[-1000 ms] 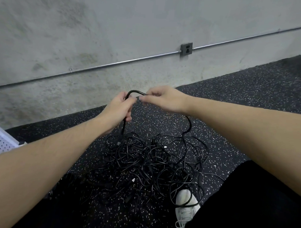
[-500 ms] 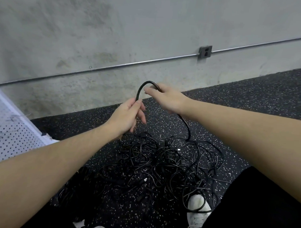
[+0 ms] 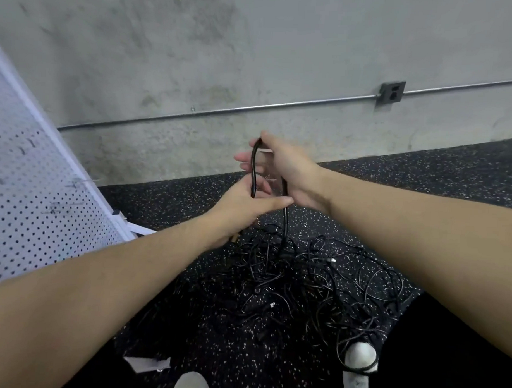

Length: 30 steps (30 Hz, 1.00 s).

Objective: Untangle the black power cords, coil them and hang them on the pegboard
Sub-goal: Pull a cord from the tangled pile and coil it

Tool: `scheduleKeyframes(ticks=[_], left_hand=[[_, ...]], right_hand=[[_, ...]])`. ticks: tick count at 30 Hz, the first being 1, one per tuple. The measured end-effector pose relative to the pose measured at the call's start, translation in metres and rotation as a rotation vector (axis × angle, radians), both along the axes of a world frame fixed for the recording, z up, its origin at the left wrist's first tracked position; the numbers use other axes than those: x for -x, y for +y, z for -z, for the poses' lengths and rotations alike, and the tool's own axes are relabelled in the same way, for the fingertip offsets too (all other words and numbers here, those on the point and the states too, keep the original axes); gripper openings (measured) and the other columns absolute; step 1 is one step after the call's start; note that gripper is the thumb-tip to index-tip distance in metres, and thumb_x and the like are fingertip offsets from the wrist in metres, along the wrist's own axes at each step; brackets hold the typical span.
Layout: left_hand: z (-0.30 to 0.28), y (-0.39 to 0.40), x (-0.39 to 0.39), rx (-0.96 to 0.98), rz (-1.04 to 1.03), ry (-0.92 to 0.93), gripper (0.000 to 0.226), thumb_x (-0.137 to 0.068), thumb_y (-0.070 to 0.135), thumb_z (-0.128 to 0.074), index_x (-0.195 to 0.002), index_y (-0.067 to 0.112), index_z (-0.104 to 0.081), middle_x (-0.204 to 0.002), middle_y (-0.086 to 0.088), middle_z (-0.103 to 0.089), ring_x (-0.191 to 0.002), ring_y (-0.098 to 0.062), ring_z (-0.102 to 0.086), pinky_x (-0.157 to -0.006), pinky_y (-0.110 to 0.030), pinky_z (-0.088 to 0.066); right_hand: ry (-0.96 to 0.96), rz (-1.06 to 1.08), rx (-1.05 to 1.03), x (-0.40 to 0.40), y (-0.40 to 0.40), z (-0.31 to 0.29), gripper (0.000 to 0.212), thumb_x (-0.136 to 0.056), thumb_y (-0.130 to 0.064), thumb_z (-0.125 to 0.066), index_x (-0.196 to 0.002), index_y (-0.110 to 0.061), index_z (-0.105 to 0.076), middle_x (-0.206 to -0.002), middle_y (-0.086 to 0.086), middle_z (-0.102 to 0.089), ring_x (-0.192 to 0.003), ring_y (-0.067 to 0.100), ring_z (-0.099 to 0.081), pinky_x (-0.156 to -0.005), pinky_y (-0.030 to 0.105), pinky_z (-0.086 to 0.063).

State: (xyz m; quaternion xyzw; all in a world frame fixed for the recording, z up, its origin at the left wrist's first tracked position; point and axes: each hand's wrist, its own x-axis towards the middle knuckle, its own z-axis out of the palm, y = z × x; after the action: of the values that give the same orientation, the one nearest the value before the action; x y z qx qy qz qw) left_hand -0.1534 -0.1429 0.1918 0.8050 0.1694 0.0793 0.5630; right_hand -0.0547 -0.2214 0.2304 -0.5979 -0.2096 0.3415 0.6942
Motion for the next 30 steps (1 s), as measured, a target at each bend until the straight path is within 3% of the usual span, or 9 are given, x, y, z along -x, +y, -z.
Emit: scheduleKeyframes(ticks=[3,7,9,11,13,17,20,26,30], left_hand=[[0.0,0.006,0.007,-0.015,0.052,0.025,0.019,-0.098,0.021,-0.067,-0.104,0.019,-0.049,-0.086,-0.001,-0.08,-0.067,-0.009,-0.059,-0.075,-0.034,-0.042],[0.007,0.012,0.013,0.026,0.02,-0.048,0.013,-0.104,0.016,-0.057,-0.112,0.018,-0.047,-0.062,0.002,-0.068,-0.074,-0.02,-0.072,-0.094,-0.044,-0.051],[0.008,0.013,0.015,0.104,0.009,-0.093,0.014,-0.105,0.015,-0.055,-0.115,0.019,-0.047,-0.061,0.004,-0.06,-0.059,-0.021,-0.067,-0.075,-0.042,-0.053],[0.007,0.013,0.015,0.12,-0.012,-0.105,0.013,-0.104,0.014,-0.057,-0.114,0.021,-0.051,-0.066,0.005,-0.063,-0.049,-0.015,-0.056,-0.056,-0.032,-0.044],[0.006,0.014,0.015,0.158,-0.02,-0.102,0.012,-0.103,0.013,-0.058,-0.109,0.022,-0.054,-0.074,0.004,-0.069,-0.044,-0.009,-0.046,-0.049,-0.025,-0.037],[0.004,0.019,0.013,0.312,0.02,-0.101,0.01,-0.103,0.016,-0.059,-0.11,0.022,-0.063,-0.08,0.003,-0.07,-0.041,-0.006,-0.034,-0.044,-0.021,-0.031],[0.003,0.025,0.013,0.336,0.047,-0.049,0.018,-0.104,0.031,-0.056,-0.113,0.028,-0.071,-0.074,0.005,-0.062,-0.045,-0.007,-0.033,-0.047,-0.023,-0.027],[0.013,0.025,0.009,0.29,-0.021,-0.028,0.022,-0.105,0.029,-0.056,-0.119,0.028,-0.074,-0.069,0.008,-0.043,-0.049,-0.005,-0.039,-0.048,-0.024,-0.045],[0.004,0.021,0.005,0.3,-0.108,-0.109,0.03,-0.106,0.027,-0.054,-0.134,0.025,-0.066,-0.059,0.019,-0.057,-0.046,-0.005,-0.04,-0.045,-0.022,-0.044]], right_hand=[[0.041,-0.019,-0.024,0.005,0.009,0.001,0.032,-0.11,-0.039,-0.032,-0.1,-0.017,-0.052,-0.081,0.004,-0.072,-0.076,0.019,-0.07,-0.054,0.022,-0.052],[0.103,-0.009,-0.039,-0.002,0.021,0.006,0.034,-0.11,-0.043,-0.031,-0.101,-0.016,-0.048,-0.067,0.005,-0.068,-0.07,0.024,-0.069,-0.06,0.031,-0.046],[0.117,0.001,-0.021,-0.007,0.024,0.007,0.036,-0.109,-0.046,-0.029,-0.103,-0.016,-0.047,-0.068,0.005,-0.07,-0.066,0.024,-0.068,-0.06,0.032,-0.042],[0.114,0.02,-0.007,-0.011,0.026,0.009,0.037,-0.11,-0.047,-0.027,-0.102,-0.016,-0.045,-0.068,0.006,-0.07,-0.065,0.025,-0.064,-0.054,0.027,-0.044],[0.117,0.044,0.001,-0.011,0.03,0.01,0.037,-0.109,-0.048,-0.026,-0.098,-0.016,-0.042,-0.066,0.007,-0.068,-0.068,0.027,-0.064,-0.044,0.024,-0.041],[0.144,0.072,-0.018,-0.011,0.038,0.01,0.04,-0.109,-0.046,-0.026,-0.084,-0.018,-0.04,-0.06,0.004,-0.062,-0.058,0.022,-0.062,-0.06,0.032,-0.041],[0.16,0.067,-0.001,-0.014,0.04,0.013,0.041,-0.109,-0.044,-0.026,-0.079,-0.02,-0.039,-0.058,0.003,-0.058,-0.053,0.019,-0.057,-0.059,0.03,-0.039],[0.099,-0.009,0.132,-0.021,0.031,0.021,0.046,-0.108,-0.053,-0.021,-0.102,-0.019,-0.05,-0.073,0.003,-0.072,-0.066,0.018,-0.068,-0.061,0.028,-0.044],[0.04,-0.146,0.115,-0.023,0.02,0.024,0.069,-0.105,-0.057,-0.005,-0.117,-0.017,-0.061,-0.089,0.006,-0.077,-0.087,0.022,-0.069,-0.096,0.046,-0.052]])
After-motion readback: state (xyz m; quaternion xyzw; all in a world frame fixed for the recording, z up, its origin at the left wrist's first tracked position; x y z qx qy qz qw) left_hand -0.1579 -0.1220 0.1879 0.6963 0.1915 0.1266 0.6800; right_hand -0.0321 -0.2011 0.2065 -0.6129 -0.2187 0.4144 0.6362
